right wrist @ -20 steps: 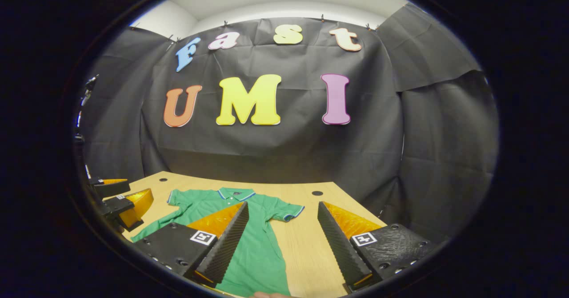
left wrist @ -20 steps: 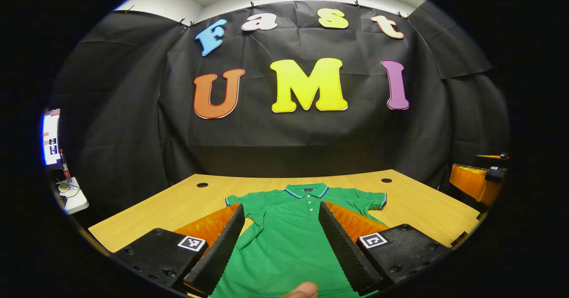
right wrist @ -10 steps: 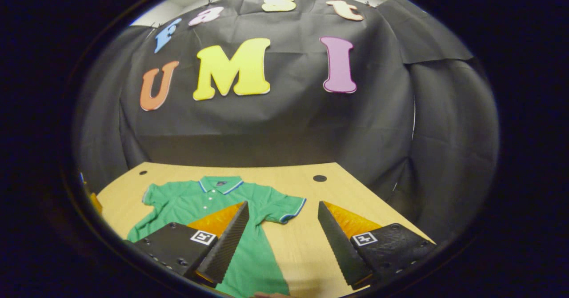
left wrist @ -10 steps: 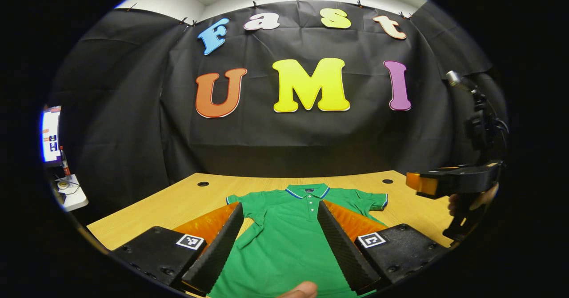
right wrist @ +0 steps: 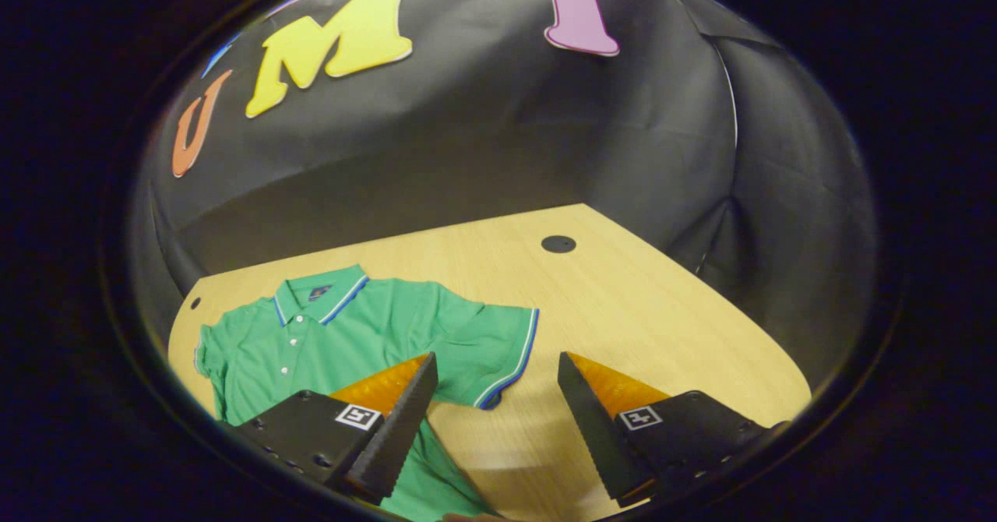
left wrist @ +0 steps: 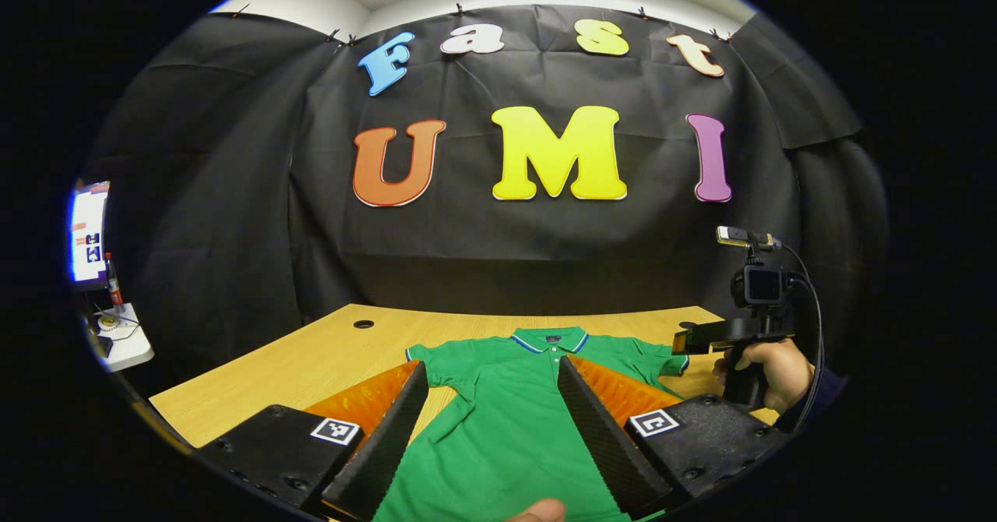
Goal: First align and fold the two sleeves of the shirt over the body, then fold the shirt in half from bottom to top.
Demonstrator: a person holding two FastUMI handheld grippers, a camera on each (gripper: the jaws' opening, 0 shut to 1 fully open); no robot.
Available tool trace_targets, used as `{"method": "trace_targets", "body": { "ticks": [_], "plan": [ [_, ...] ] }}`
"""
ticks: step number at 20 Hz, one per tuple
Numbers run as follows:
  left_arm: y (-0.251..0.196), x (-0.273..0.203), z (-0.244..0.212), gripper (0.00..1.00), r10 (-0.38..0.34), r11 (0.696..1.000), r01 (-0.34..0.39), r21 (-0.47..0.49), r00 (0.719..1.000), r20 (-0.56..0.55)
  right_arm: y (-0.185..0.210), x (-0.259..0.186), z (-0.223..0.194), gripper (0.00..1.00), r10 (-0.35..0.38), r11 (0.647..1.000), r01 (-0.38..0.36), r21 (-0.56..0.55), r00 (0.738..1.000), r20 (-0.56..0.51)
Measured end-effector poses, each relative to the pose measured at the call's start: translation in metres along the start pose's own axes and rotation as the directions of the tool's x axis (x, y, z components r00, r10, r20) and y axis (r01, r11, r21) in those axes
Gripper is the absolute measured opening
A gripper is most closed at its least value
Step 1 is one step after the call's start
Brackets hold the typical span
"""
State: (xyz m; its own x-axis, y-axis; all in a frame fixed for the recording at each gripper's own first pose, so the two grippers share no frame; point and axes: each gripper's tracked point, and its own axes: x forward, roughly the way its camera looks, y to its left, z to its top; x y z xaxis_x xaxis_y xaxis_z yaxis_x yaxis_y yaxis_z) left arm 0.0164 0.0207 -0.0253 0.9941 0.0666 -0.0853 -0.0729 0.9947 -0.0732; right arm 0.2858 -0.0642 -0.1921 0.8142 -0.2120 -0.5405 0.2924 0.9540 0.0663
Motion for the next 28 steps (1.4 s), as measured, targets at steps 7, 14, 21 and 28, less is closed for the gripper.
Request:
{"method": "trace_targets", "body": {
  "ticks": [7,14,21,28],
  "plan": [
    [0.005,0.011,-0.015,1.0,0.009,1.0,-0.01,-0.017,0.999,-0.051,-0.003,0.038,-0.029,0.8,-0.029,0.999,0.027,-0.023,0.994,-0.101],
    [0.002,0.016,-0.018,1.0,0.001,1.0,-0.002,-0.003,0.998,-0.057,0.005,0.044,-0.01,0.01,0.025,0.981,-0.036,-0.19,0.998,-0.057],
    [0.007,0.022,-0.025,1.0,0.013,1.0,-0.014,-0.013,0.997,-0.078,0.032,0.02,0.034,0.01,0.04,0.846,0.061,-0.529,0.983,0.177],
    [0.009,0.023,-0.027,1.0,0.017,1.0,-0.017,0.0,0.996,-0.086,0.118,-0.011,0.023,0.01,0.18,0.826,-0.032,-0.563,0.961,0.21]
  ]
}}
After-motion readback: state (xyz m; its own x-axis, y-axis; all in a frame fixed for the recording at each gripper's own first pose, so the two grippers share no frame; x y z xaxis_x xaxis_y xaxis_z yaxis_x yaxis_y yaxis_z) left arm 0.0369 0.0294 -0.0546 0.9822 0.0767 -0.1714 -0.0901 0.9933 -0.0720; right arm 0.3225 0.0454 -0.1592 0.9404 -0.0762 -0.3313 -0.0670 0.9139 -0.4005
